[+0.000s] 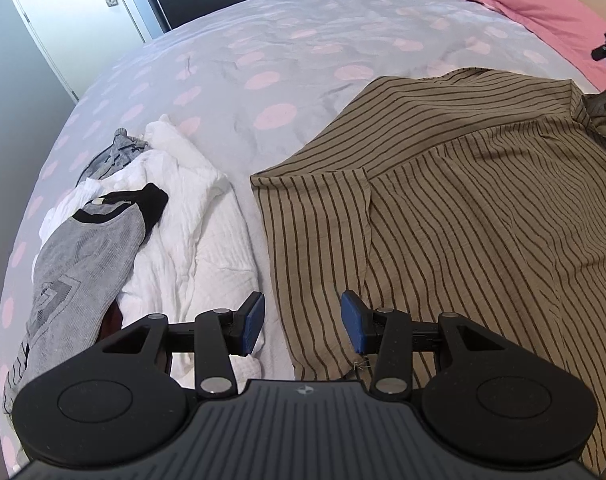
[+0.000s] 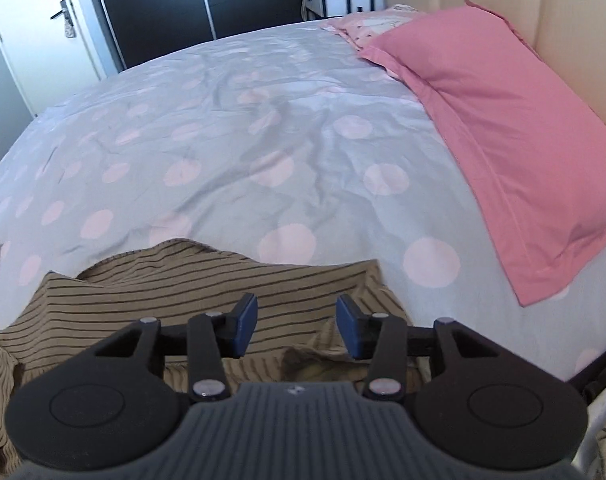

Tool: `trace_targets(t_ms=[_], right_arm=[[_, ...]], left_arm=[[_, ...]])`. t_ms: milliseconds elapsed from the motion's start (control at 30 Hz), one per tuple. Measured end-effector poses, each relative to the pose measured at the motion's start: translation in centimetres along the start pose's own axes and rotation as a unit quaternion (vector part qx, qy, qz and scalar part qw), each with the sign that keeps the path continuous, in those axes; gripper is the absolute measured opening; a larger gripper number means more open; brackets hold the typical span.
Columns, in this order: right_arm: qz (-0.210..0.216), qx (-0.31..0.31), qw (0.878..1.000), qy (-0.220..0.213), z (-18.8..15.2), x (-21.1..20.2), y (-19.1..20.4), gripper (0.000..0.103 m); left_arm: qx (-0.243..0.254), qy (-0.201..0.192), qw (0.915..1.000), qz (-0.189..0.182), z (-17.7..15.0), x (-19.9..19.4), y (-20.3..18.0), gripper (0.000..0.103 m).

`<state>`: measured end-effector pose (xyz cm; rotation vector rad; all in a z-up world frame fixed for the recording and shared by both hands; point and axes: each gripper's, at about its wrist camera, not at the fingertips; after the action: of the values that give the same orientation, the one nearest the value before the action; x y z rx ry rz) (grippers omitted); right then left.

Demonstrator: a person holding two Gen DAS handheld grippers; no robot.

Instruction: Fold clothes

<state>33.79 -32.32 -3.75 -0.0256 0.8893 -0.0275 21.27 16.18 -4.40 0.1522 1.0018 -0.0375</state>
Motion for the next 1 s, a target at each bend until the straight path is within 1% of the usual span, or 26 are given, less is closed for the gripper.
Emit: trace_targets(t_ms=[67,133,200,267,333,467,567,633,700,733,767,800,833,867,967,1000], right_arm=[[-0.012,-0.016,1.0,0.001,-0.5,0.0,-0.5,0.048],[-0.024,-0.045,0.999,0.003,-1.1,0.2,-0.7,0.048],[-0.039,-0.087,0.995,0.005,-1.8,0.6,-0.6,0.048],[-0.043,-0.145,0.988,0.007,-2.3,1.1,0.0,0.048],[-0.045,-0.209,0.977,0.003,-3.0,1.4,1.1,0.048],[-0.043,-0.327,0.944,0.007,-4.3,2.7,3.8,0.048],[-0.055,-0.387,0.92,0.013,-5.1,3.9,5.5,0.048],[-0.059,-0.411,0.91,0.017,-5.5,4.9,6.1,0.047],[-0.062,-0.428,0.901,0.033,-5.7,5.9,6.4,0.046],[-0.063,-0.436,0.897,0.041,-5.9,6.4,6.5,0.039],[-0.065,-0.443,0.893,0.05,-6.0,6.9,6.7,0.028],[-0.063,-0.444,0.892,0.061,-6.0,7.3,6.7,0.004],[-0.06,-0.437,0.895,0.069,-5.9,7.6,6.6,0.002],[-0.061,-0.426,0.9,0.067,-5.5,7.6,6.4,0.002],[-0.096,-0.362,0.926,0.035,-3.4,6.9,5.1,0.002],[-0.108,-0.327,0.939,0.023,-2.5,6.4,4.3,0.002]], left_arm=[[0.001,0.0,1.0,0.0,0.0,0.0,0.0,0.04],[0.002,0.001,1.0,0.0,-0.1,0.1,-0.1,0.04],[0.005,0.004,1.0,0.0,-0.1,0.2,-0.3,0.04],[0.009,0.009,0.9999,0.0,-0.2,0.5,-0.5,0.04],[0.012,0.012,0.9999,0.0,-0.2,0.8,-0.8,0.04],[0.016,0.015,0.9998,-0.001,-0.1,1.1,-1.1,0.04],[0.017,0.018,0.9997,-0.001,0.0,1.4,-1.3,0.04],[0.019,0.02,0.9996,-0.001,0.1,1.6,-1.3,0.04],[0.021,0.021,0.9995,0.0,0.0,1.7,-1.4,0.04],[0.023,0.022,0.9995,0.0,0.0,1.7,-1.4,0.04],[0.024,0.023,0.9995,0.0,0.0,1.7,-1.4,0.04],[0.025,0.023,0.9994,-0.001,0.0,1.8,-1.4,0.04],[0.026,0.024,0.9994,-0.001,0.0,1.8,-1.3,0.04],[0.026,0.024,0.9994,-0.001,0.0,1.8,-1.3,0.04],[0.028,0.026,0.9992,-0.002,0.0,2.0,-1.3,0.04],[0.03,0.027,0.9992,-0.002,0.0,2.0,-1.3,0.04]])
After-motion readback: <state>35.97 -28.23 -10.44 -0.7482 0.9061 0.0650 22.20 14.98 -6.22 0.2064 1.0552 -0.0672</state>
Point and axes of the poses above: each gripper's, at about its wrist camera, not at the fingertips, and x roughly the way its jaws point, y to its left, z to its top, and after that the axes turned 11 degrees about -x, right-handed
